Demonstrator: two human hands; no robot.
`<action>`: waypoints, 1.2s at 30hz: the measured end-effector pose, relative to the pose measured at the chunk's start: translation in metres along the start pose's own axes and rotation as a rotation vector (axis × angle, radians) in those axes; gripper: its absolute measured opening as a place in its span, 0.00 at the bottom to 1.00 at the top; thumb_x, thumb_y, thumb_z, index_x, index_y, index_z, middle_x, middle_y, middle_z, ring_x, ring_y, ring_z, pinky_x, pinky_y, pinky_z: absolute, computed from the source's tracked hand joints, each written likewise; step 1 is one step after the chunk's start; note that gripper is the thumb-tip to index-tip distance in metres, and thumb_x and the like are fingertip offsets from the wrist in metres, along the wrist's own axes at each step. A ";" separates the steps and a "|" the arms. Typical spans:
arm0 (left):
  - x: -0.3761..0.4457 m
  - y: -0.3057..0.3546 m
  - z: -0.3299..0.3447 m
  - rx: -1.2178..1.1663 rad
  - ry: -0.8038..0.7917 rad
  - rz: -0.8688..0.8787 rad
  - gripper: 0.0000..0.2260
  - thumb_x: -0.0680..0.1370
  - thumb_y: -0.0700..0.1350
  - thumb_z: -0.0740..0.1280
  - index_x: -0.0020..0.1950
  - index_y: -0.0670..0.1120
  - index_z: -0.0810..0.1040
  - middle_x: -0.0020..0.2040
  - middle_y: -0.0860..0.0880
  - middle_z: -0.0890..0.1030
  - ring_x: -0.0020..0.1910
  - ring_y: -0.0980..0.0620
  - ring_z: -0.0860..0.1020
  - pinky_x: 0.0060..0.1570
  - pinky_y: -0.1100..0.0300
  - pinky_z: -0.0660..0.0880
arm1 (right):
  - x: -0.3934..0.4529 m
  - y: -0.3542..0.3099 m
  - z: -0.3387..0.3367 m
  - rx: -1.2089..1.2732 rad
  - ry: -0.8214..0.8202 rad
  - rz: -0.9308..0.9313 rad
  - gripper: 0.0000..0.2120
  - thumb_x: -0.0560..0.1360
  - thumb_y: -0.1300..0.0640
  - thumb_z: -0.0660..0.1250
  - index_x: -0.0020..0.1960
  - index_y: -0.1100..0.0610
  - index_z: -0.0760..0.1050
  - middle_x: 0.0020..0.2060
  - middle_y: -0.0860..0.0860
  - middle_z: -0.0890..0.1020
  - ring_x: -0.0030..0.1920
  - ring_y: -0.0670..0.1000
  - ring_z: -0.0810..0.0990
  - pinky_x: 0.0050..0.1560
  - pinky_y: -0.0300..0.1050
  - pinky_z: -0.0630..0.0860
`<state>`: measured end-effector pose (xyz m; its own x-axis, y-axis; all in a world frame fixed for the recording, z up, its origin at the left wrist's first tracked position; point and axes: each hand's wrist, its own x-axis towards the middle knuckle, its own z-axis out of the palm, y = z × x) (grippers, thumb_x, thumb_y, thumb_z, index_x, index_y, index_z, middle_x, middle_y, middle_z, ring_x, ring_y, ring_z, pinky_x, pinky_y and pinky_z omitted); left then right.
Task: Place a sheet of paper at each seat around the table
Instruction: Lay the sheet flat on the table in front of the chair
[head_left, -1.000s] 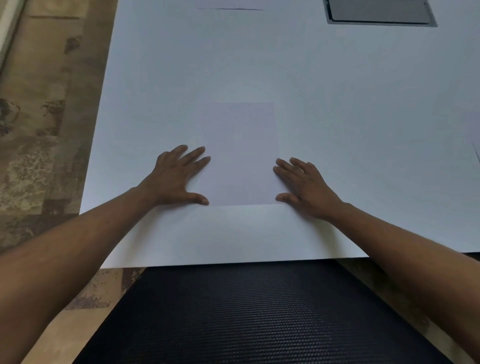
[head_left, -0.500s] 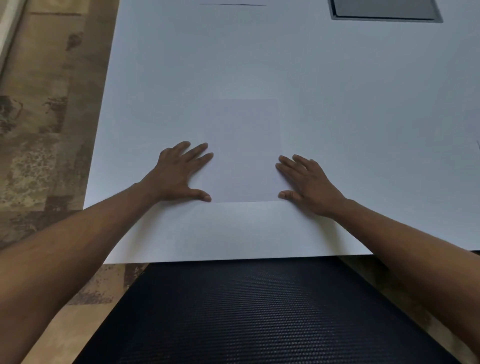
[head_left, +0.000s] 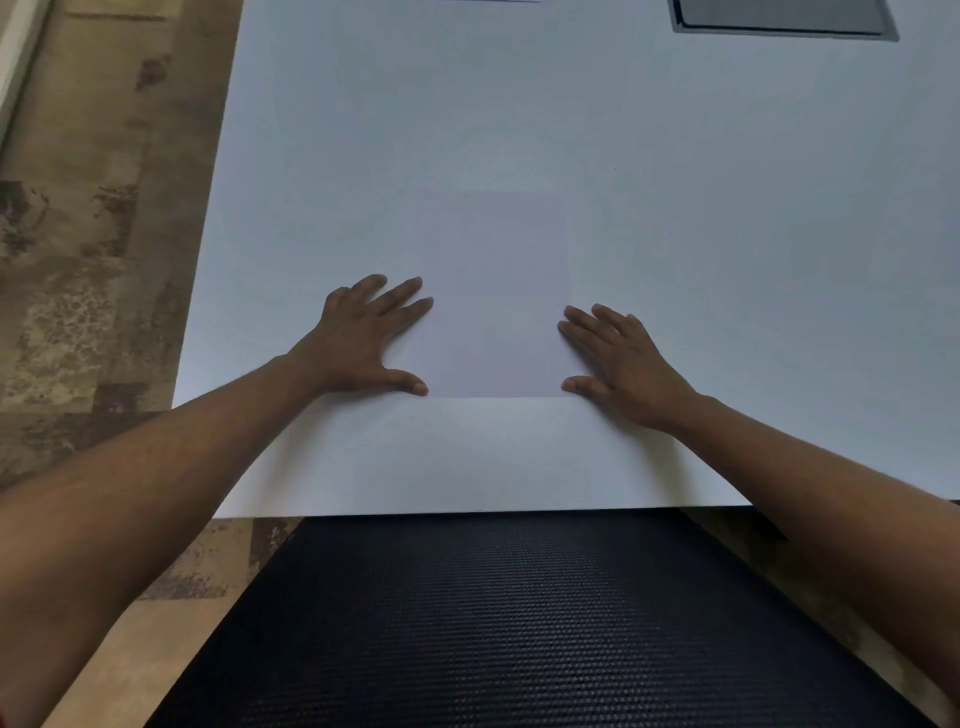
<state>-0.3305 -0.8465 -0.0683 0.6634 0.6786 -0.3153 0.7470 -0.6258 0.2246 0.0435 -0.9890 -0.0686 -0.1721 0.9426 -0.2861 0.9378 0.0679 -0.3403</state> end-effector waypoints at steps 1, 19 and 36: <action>-0.001 0.001 0.000 -0.022 0.004 -0.005 0.56 0.64 0.87 0.55 0.88 0.62 0.51 0.89 0.61 0.46 0.87 0.44 0.49 0.82 0.38 0.49 | -0.001 0.000 -0.001 0.007 -0.005 -0.005 0.41 0.79 0.28 0.55 0.86 0.49 0.59 0.86 0.44 0.57 0.85 0.55 0.53 0.82 0.58 0.50; -0.052 0.037 -0.105 -0.144 0.500 0.024 0.35 0.86 0.67 0.55 0.89 0.52 0.53 0.90 0.52 0.47 0.88 0.47 0.41 0.85 0.39 0.40 | -0.035 -0.082 -0.126 0.010 0.468 0.075 0.28 0.87 0.49 0.55 0.85 0.58 0.59 0.84 0.57 0.62 0.84 0.61 0.59 0.84 0.63 0.55; -0.125 0.139 -0.200 0.174 0.886 0.012 0.38 0.87 0.63 0.56 0.89 0.42 0.50 0.90 0.45 0.48 0.89 0.43 0.43 0.85 0.36 0.44 | -0.097 -0.197 -0.212 -0.297 0.726 0.070 0.31 0.87 0.46 0.51 0.86 0.58 0.55 0.87 0.55 0.55 0.86 0.60 0.51 0.84 0.67 0.49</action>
<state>-0.3007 -0.9409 0.1870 0.5159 0.6744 0.5282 0.7703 -0.6350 0.0583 -0.0611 -1.0246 0.2161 0.0340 0.9187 0.3934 0.9981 -0.0110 -0.0604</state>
